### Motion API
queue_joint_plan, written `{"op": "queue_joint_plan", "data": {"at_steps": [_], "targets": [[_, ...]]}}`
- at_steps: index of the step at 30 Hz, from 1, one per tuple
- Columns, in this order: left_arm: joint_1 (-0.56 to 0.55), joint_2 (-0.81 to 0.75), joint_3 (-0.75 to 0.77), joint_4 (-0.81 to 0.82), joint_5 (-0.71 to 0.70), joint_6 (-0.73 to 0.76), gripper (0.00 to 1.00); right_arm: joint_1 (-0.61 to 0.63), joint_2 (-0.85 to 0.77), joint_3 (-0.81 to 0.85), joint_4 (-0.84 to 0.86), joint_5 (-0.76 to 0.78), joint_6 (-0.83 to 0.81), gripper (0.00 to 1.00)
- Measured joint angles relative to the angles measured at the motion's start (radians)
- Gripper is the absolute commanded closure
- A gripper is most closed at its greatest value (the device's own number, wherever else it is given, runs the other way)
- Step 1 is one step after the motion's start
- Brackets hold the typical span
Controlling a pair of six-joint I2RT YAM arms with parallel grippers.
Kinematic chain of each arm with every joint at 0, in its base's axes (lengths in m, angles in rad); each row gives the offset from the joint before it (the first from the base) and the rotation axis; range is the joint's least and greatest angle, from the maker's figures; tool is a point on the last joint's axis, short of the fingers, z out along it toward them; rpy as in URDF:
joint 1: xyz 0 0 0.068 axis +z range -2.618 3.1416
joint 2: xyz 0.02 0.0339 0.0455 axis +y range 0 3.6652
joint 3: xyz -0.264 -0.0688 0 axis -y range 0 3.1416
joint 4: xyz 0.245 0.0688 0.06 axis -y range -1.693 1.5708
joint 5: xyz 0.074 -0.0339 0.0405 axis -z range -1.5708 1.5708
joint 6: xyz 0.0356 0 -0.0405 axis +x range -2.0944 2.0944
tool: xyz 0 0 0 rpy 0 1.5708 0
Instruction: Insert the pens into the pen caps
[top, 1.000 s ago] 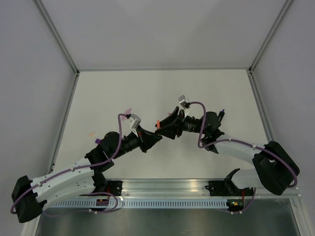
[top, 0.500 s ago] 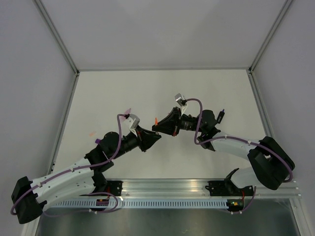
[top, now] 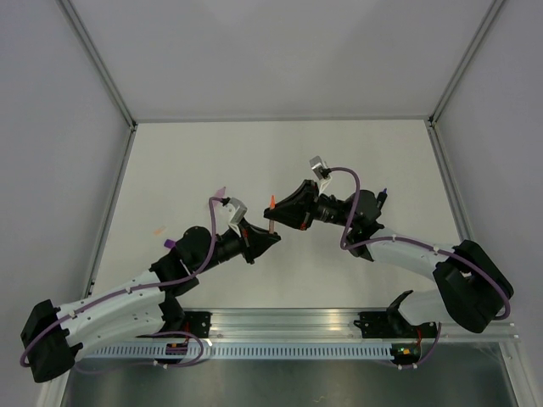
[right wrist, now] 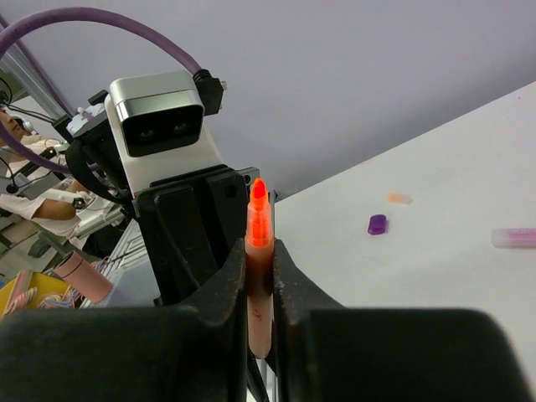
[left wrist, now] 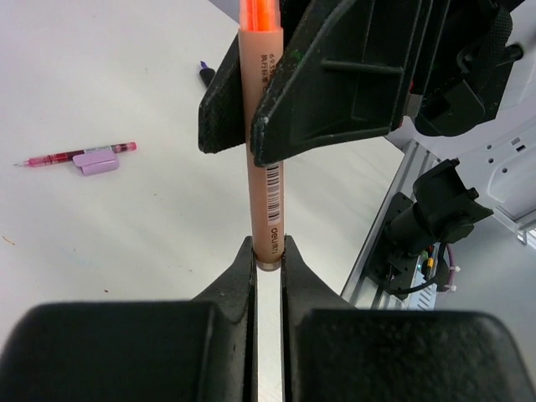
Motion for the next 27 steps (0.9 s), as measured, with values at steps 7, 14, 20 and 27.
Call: {"op": "queue_joint_plan", "data": {"at_steps": [7, 14, 20, 27], "targets": [[-0.001, 0.000, 0.000, 0.007, 0.000, 0.000, 0.98, -0.001, 0.000, -0.006, 0.026, -0.017, 0.004, 0.71], [-0.002, 0.000, 0.000, 0.014, 0.000, 0.000, 0.98, -0.002, 0.002, -0.020, 0.055, -0.044, 0.006, 0.70], [-0.002, 0.000, 0.000, 0.019, 0.002, 0.000, 0.98, 0.000, 0.018, -0.021, 0.082, -0.055, 0.016, 0.79], [-0.005, -0.002, 0.000, 0.022, 0.003, 0.000, 0.98, 0.005, 0.055, -0.021, 0.122, -0.066, 0.044, 0.81]]}}
